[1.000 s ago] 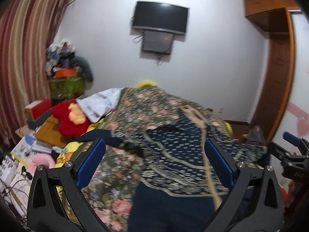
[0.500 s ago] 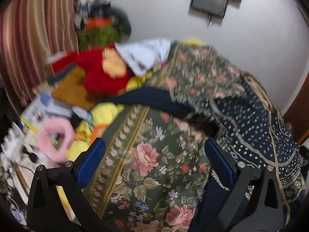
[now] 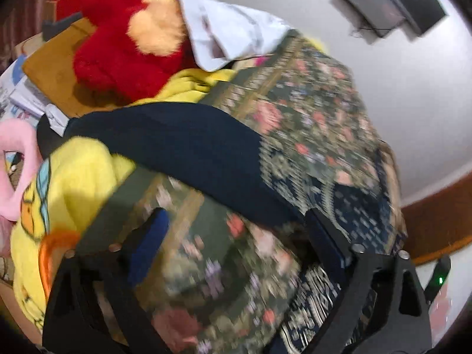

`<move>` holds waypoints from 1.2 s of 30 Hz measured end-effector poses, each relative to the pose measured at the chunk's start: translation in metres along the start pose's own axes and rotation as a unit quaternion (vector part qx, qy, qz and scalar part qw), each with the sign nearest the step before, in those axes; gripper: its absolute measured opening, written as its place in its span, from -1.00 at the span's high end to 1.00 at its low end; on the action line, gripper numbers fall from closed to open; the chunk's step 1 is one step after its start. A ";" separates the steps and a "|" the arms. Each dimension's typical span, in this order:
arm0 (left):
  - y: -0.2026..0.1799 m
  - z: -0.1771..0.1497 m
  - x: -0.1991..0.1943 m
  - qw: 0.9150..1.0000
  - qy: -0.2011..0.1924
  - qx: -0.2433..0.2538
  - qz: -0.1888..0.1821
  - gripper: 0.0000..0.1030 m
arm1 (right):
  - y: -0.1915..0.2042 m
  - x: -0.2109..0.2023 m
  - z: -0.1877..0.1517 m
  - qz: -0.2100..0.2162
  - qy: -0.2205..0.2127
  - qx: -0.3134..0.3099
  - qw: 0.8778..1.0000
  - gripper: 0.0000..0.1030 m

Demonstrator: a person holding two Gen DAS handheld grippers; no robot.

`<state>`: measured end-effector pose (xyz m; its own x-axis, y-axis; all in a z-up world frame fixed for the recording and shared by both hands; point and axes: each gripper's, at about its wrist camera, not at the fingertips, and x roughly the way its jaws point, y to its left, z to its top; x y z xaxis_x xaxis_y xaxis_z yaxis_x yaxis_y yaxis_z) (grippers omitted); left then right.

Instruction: Fold large clothes

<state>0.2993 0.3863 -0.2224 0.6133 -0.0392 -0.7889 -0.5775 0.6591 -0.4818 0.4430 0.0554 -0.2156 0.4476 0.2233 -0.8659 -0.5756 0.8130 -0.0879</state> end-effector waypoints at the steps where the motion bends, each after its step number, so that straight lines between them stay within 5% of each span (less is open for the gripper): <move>1: 0.002 0.006 0.005 1.000 0.001 -0.005 0.008 -0.78 | -0.004 0.008 0.002 0.003 0.008 0.007 1.000 -0.97; 5: 0.010 0.028 0.021 0.998 -0.007 -0.017 0.058 -0.63 | -0.016 0.028 0.003 0.040 0.033 0.041 0.998 -0.88; 11: 0.013 0.037 0.032 0.993 -0.026 -0.007 0.114 0.00 | -0.011 0.035 -0.010 0.042 0.029 0.014 0.999 -0.72; 13: 0.005 0.035 0.028 0.990 -0.039 0.024 0.131 0.51 | -0.006 0.030 -0.014 0.041 0.028 -0.002 0.999 -0.69; 15: -0.009 0.034 0.022 0.986 -0.052 0.061 0.146 0.73 | -0.008 0.024 -0.018 0.054 0.028 -0.002 0.998 -0.69; 19: -0.046 0.032 -0.004 0.984 -0.081 0.113 0.110 0.83 | -0.023 0.003 -0.027 0.079 0.016 0.025 0.996 -0.69; 22: -0.089 0.029 -0.032 0.975 -0.117 0.164 0.090 0.83 | -0.038 -0.015 -0.032 0.090 0.003 0.050 0.995 -0.69; 27: -0.182 0.009 -0.068 0.959 -0.143 0.246 0.006 0.83 | -0.062 -0.048 -0.038 0.095 -0.029 0.068 0.993 -0.69; 36: -0.313 -0.079 -0.045 0.925 -0.063 0.360 -0.107 0.83 | -0.125 -0.111 -0.067 0.102 -0.080 0.123 0.984 -0.69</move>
<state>0.4095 0.1221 -0.0659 0.7560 -0.1693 -0.6323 0.0457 0.9773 -0.2070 0.4194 -0.1075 -0.1414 0.4525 0.4612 -0.7632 -0.4910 0.8433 0.2185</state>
